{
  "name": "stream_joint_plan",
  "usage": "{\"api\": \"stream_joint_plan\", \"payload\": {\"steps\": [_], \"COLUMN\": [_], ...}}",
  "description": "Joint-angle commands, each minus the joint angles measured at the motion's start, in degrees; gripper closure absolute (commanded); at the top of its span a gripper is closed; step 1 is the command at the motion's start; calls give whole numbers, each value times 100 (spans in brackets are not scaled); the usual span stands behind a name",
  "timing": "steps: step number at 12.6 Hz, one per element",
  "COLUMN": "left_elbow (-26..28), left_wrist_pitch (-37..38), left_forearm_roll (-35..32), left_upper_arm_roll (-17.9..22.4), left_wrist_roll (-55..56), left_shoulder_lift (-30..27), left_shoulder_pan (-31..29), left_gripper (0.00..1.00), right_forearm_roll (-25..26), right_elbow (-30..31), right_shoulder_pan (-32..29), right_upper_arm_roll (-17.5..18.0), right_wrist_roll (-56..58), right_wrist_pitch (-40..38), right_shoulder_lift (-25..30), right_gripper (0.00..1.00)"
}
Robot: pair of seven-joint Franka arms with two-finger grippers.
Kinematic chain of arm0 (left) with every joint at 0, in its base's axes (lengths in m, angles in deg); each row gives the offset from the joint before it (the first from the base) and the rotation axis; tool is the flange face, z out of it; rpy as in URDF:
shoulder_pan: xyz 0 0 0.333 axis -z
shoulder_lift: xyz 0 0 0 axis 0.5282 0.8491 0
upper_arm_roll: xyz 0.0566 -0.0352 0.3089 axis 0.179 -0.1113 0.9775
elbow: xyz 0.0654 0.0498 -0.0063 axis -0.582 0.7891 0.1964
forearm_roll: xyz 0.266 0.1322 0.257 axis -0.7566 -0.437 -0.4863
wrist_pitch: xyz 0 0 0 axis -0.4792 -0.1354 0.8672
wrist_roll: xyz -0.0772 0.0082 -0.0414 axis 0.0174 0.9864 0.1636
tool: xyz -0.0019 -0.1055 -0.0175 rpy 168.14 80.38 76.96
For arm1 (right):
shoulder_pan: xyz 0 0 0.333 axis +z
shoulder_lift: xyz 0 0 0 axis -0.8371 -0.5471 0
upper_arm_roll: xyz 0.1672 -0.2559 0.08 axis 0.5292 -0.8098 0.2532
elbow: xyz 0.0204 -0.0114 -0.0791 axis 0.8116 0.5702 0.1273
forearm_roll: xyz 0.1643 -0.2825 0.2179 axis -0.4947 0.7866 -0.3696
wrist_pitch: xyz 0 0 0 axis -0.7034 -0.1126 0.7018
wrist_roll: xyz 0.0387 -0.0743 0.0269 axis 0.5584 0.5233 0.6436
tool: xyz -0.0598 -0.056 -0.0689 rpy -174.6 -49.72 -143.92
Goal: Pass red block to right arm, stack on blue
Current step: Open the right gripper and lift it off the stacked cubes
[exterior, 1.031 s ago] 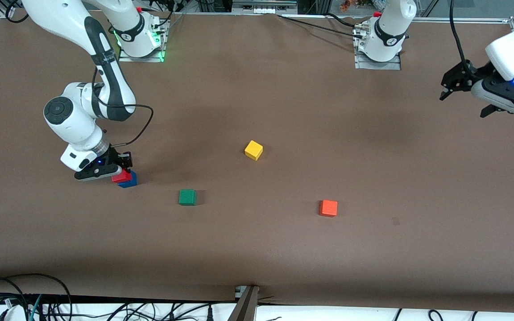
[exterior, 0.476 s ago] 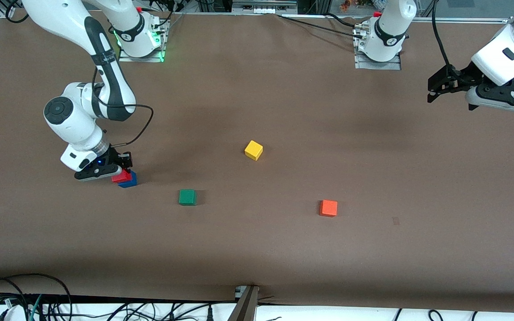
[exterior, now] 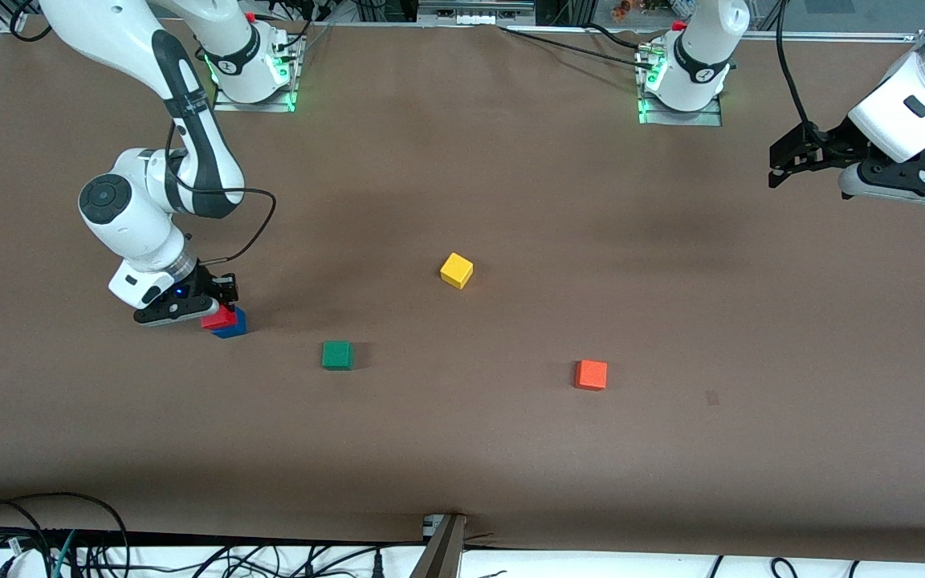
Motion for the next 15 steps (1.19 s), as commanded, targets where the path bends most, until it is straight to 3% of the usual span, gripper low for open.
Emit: {"api": "stream_joint_plan", "payload": {"steps": [1,2,8,10,15], "left_elbow": [-4,-4,-320,-312,-259], "left_wrist_pitch": [11,2,2,2,72], "left_forearm_roll": [110,110,57,-4,-13], "left_upper_arm_roll": [15,41,77,24,-3], "left_wrist_roll": [26,26,35,69,79], "left_shoulder_lift": [23,32,261,278,270], "left_shoulder_pan": [-32,-50,-462,-507,-490], "left_gripper": [0,0,0,0,0], "right_forearm_roll": [36,45,45,45,80], "right_elbow": [54,2,-507,-1024,-3063], "right_shoulder_pan": [-19,-19,-19,-19,-71], "right_upper_arm_roll": [20,11,-33,-156,-420], "right_wrist_roll": [-63,-54,-1,8,-45], "right_wrist_pitch": [74,74,-714,-1792,-5044], "right_shoulder_lift": [64,64,300,423,424], "right_gripper": [30,0,0,0,0]}}
